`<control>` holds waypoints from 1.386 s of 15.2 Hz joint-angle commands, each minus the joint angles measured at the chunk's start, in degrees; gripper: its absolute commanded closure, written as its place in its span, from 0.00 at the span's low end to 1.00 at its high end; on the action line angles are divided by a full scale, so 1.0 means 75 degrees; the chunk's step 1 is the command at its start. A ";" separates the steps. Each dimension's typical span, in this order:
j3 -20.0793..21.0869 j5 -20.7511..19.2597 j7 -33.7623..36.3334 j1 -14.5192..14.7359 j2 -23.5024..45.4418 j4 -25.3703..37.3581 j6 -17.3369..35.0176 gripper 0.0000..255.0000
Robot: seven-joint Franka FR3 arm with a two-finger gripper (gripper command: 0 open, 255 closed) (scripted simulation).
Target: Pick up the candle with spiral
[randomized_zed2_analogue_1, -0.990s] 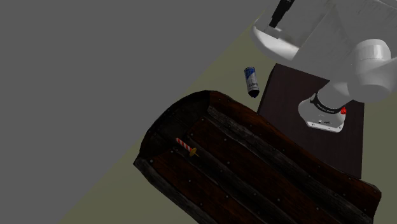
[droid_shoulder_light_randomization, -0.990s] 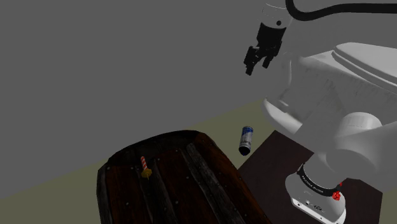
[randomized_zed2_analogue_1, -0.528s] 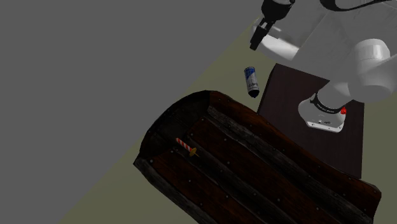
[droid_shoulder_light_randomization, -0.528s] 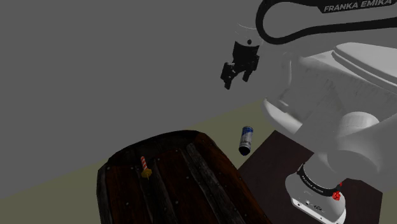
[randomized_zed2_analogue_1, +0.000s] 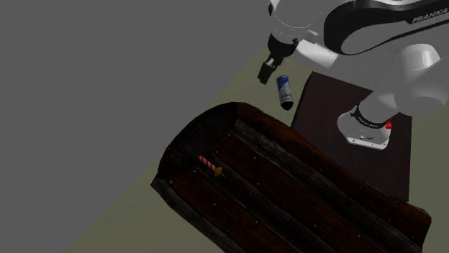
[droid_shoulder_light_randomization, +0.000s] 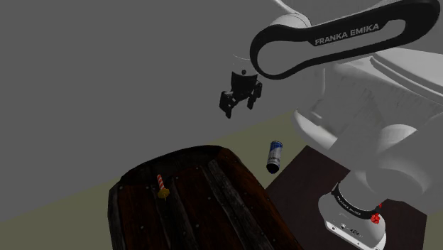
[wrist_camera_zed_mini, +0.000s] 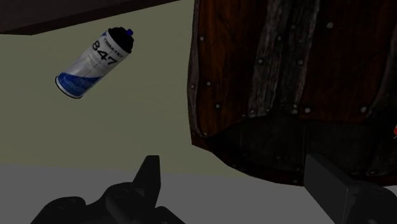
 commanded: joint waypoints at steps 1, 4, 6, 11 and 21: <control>0.0256 -0.0046 0.0388 0.0038 0.0500 0.0192 0.0267 0.00; 0.0594 -0.0215 0.0964 0.0090 0.1267 0.0541 0.0602 0.00; 0.0796 -0.0388 0.1365 0.0133 0.1808 0.0823 0.0792 0.00; 0.1160 -0.1007 0.2407 0.0342 0.3250 0.1703 0.1121 0.00; 0.1109 -0.2308 0.4103 0.1418 0.6282 0.4264 0.1089 0.00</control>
